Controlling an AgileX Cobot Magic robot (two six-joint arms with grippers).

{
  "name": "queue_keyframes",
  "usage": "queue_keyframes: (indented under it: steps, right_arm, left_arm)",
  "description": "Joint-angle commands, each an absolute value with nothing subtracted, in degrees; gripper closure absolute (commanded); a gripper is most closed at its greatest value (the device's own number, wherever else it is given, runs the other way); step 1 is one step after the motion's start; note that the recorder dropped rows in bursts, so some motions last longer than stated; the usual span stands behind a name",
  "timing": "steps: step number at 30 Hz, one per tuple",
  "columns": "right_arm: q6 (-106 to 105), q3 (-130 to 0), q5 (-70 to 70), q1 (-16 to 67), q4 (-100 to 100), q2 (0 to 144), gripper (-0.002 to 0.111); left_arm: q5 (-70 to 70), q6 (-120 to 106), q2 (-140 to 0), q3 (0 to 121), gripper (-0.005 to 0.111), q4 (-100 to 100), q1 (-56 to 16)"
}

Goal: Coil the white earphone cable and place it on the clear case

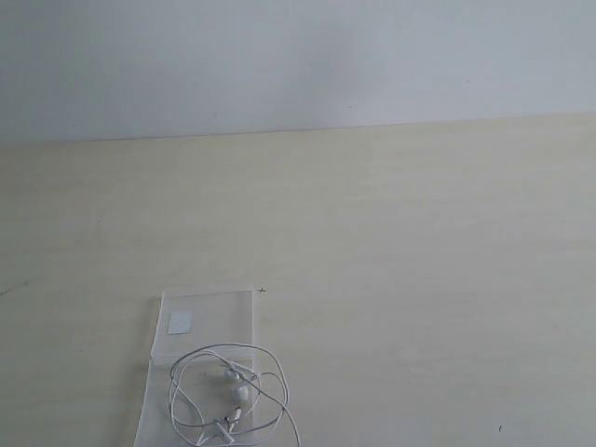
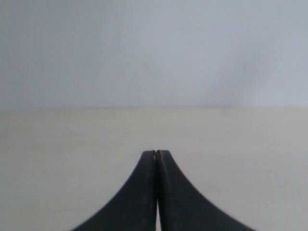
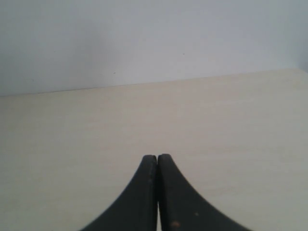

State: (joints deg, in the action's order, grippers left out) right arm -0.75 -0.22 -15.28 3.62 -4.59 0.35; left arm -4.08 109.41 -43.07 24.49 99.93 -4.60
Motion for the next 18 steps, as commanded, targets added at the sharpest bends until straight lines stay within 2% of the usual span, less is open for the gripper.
queue_keyframes:
  steps: [1,7,13,16,18]
  right_arm:
    - [-0.86,0.0,-14.85,3.41,-4.58,0.0,0.108]
    - [-0.86,0.0,-14.85,3.41,-4.58,0.0,0.108]
    - [-0.86,0.0,-15.11,3.41,-4.58,0.0,0.108]
    - [-0.86,0.0,-15.11,3.41,-4.58,0.0,0.108]
    - [-0.86,0.0,-15.08,3.41,-4.37,0.0,0.108]
  left_arm:
    - [-4.25,110.2,-31.4,23.84,0.107,99.95,-4.42]
    - [1.56,112.83,-15.58,18.25,0.107,93.62,1.31]
    - [18.07,119.89,-0.13,5.86,0.107,94.31,8.85]
    - [14.05,115.87,0.0,1.21,0.107,94.54,10.01]
    - [7.23,116.88,0.0,1.3,0.107,86.44,10.01]
